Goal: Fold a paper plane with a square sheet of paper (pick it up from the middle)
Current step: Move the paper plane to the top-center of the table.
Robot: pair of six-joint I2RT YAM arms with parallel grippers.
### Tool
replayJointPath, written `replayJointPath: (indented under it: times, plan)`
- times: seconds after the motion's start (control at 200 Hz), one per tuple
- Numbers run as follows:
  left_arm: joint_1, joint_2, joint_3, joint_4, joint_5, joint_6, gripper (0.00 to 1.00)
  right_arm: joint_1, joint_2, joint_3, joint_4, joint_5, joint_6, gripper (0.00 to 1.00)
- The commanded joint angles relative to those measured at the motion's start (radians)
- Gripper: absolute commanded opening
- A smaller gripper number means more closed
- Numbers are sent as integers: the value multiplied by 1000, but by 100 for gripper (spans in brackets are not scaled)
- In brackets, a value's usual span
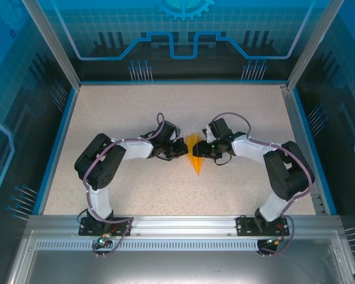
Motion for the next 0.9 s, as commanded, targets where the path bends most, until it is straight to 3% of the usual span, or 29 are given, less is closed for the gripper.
replayJointPath:
  times: [0.0,0.34,0.895]
  plan:
    - [7,8,-13,-1,14,-14,0,18,9,29,-48,22,-17,53]
    - [7,17,-13,11,25,-18,0,60,8,11,-36,-17,14,56]
    - [8,17,-5,6,39,-15,0,107,67,76,-84,97,21,54]
